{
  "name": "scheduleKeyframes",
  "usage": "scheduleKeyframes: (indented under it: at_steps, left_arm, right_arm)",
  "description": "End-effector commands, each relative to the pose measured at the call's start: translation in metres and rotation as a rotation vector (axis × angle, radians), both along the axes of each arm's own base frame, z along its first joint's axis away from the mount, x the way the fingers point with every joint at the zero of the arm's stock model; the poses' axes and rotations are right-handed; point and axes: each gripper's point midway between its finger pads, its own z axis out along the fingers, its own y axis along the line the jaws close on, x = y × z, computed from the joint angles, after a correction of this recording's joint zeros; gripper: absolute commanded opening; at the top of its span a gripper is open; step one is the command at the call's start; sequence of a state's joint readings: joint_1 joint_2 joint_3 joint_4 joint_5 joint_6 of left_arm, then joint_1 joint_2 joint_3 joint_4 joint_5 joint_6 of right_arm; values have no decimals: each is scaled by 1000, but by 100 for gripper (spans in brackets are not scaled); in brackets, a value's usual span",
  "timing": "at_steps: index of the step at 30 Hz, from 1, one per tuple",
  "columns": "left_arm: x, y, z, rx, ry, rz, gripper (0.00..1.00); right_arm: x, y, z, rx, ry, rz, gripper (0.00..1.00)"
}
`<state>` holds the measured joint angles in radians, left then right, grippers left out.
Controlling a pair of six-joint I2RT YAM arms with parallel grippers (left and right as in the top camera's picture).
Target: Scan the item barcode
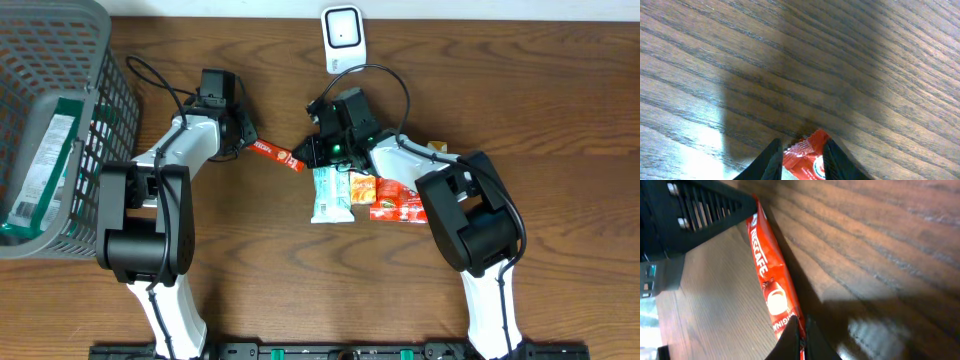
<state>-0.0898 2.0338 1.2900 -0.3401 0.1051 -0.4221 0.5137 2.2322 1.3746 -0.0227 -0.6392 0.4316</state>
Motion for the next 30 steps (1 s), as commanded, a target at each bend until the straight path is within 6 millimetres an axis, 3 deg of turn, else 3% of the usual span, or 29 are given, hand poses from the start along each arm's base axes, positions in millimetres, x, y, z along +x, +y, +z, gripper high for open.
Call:
scheduleKeyframes:
  at_steps: [1,7,10,14,17,20,25,26,27,30]
  left_arm:
    - [-17,3,-27,19,85,-6,30]
    - [-3,4,22,9,-30,0,45]
    - [2,6,70,1,-132,6,51]
    - [-5,9,125,-7,-227,12,52]
    - [-17,10,150,-9,-255,12,52]
    - [-27,10,157,-7,-245,12,52]
    - [-39,12,145,2,-172,13,52]
    - [-41,13,143,2,-162,14,52]
    - [-42,13,142,3,-155,14,52]
    - [-46,13,139,5,-135,14,53]
  right_arm:
    - [-8,3,-8,-5,-20,63,1]
    - [1,-4,5,-42,-112,77,1]
    - [4,-13,20,-113,-184,80,1]
    - [-1,-20,35,-224,-277,117,1]
    - [-9,-23,37,-316,-331,153,1]
    - [-21,-17,32,-357,-334,193,1]
    - [-20,-25,21,-534,-389,148,1]
    - [-18,-26,21,-562,-404,136,4]
    - [-17,-28,21,-579,-415,126,20]
    - [-17,-22,24,-538,-413,138,36]
